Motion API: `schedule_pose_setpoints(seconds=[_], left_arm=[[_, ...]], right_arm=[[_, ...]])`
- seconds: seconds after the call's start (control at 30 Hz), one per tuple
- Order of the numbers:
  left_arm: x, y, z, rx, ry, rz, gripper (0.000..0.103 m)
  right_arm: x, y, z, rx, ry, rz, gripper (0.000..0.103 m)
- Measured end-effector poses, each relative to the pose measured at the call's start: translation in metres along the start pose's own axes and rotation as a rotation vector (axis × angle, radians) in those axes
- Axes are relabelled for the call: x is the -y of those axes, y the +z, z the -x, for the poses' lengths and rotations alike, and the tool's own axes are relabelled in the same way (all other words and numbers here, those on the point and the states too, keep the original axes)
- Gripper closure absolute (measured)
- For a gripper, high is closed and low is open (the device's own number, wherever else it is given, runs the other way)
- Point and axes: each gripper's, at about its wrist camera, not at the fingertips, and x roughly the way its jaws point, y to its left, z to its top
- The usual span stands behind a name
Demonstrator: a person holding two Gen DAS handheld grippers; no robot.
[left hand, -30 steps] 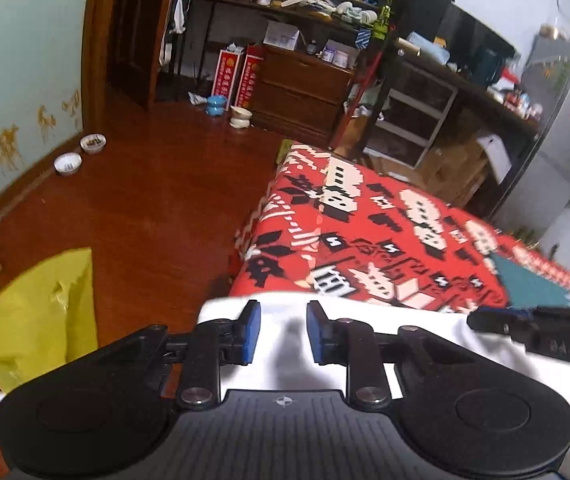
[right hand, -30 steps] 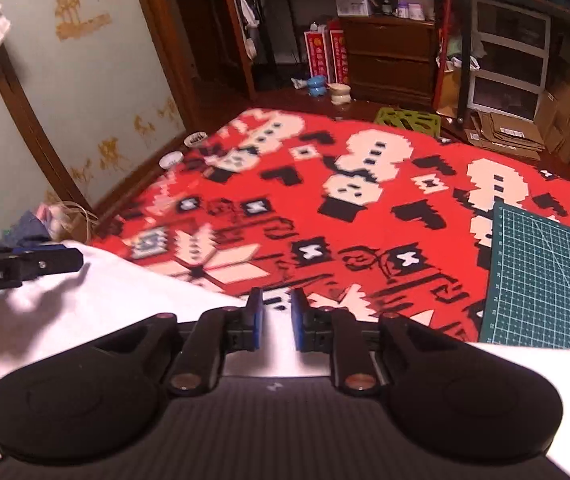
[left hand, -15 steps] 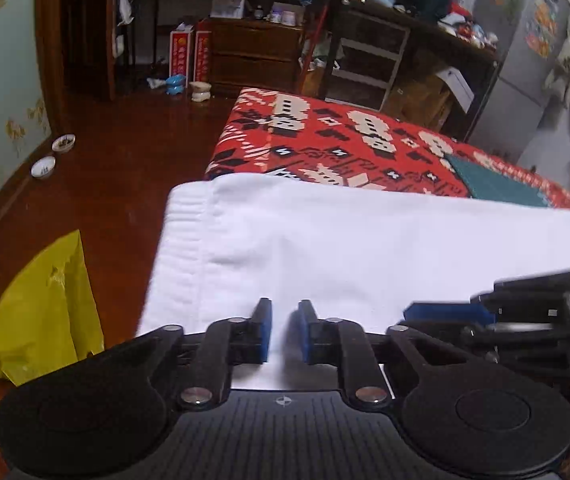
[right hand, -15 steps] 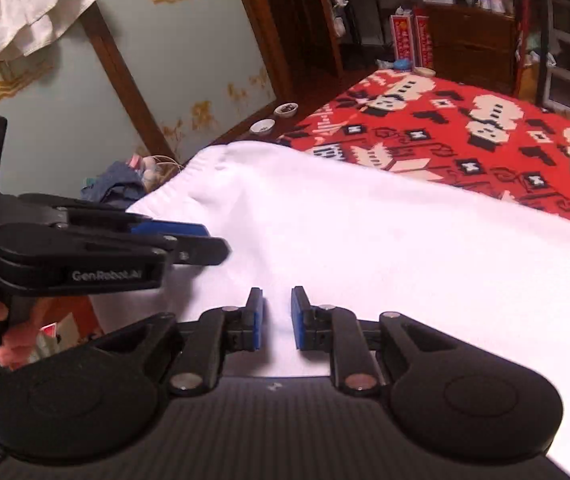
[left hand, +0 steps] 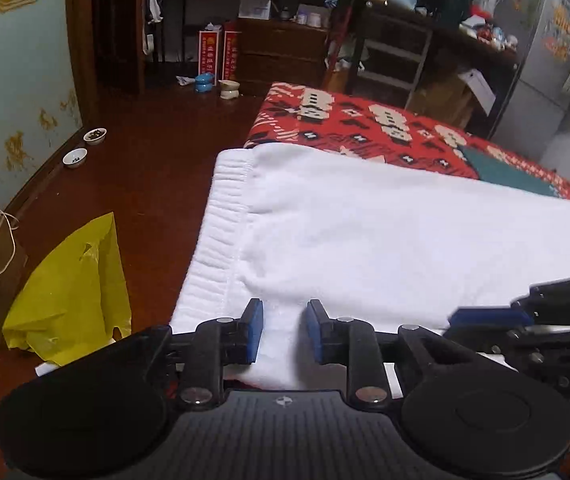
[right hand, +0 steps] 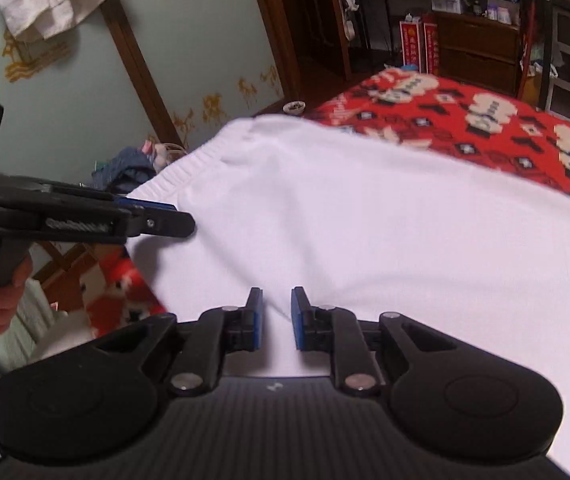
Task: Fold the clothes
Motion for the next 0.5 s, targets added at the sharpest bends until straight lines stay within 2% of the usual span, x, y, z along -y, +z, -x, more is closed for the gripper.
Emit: schedule_pose_setpoints(seconds=[0.1,0.2,0.27,0.37,0.5], left_arm=[[-0.001,0.003,0.007,0.008,0.011,0.034,0.079],[0.006,0.005,0.017,0.025,-0.002,0.043,0.079],[0.019,0.007,0.021,0.038,-0.019,0.042,0.074],[0.043,0.01,0.027,0.058,-0.045,0.029,0.066],[0.091,0.013,0.026,0.079,-0.098,0.01,0.056]], right_arm=[[0.001,-0.005,0.014,0.018,0.012,-0.019,0.085],[0.013,-0.004,0.039,0.075,0.006,-0.049,0.084],[0.03,-0.005,0.06,0.111,-0.009,-0.078,0.081],[0.058,-0.011,0.098,0.17,-0.073,-0.099,0.074],[0.099,-0.038,0.148,0.215,-0.219,-0.099,0.066]])
